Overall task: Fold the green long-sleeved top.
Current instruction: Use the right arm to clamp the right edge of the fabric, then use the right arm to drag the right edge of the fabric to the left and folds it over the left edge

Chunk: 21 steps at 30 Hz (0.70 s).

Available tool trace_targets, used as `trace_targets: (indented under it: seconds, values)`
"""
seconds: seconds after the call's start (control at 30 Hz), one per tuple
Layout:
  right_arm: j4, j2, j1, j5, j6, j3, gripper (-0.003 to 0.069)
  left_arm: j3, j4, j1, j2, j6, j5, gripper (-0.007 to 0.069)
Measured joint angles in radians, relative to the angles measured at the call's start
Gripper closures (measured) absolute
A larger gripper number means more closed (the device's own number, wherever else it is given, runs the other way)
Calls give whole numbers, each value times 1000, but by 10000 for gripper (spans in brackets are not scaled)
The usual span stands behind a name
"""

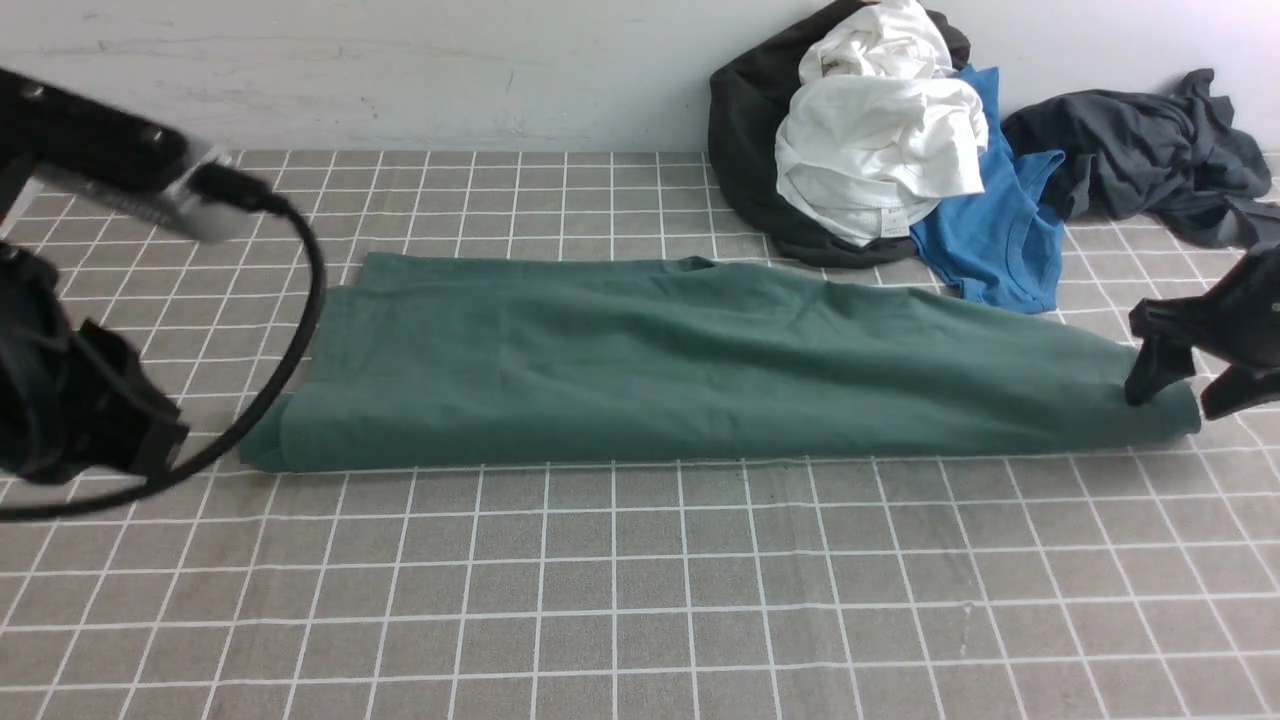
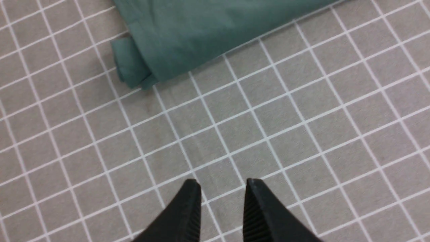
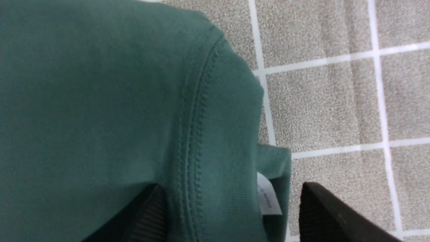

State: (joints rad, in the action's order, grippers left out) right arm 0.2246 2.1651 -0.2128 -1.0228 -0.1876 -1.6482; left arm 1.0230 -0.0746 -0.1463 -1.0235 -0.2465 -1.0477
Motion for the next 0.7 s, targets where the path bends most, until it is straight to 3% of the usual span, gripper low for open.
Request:
trace_targets:
  seconds: [0.07,0.1,0.13,0.2,0.33,0.7]
  values:
    - [0,0,9,28,16,15,296,-71,50,0,76,20,10,454]
    - [0,0,9,29,18,16,305,-77,59,0,90,23,11,454]
    - [5,0,13,38,19,18,398,-136,96,0,147,57,20,454]
    - [10,0,15,38,21,18,488,-184,130,0,192,89,28,454]
    - [-6,0,15,28,8,18,622,-280,215,0,255,168,31,454]
    - [-320,-197,20,-8,25,18,628,-468,329,0,309,436,117,454]
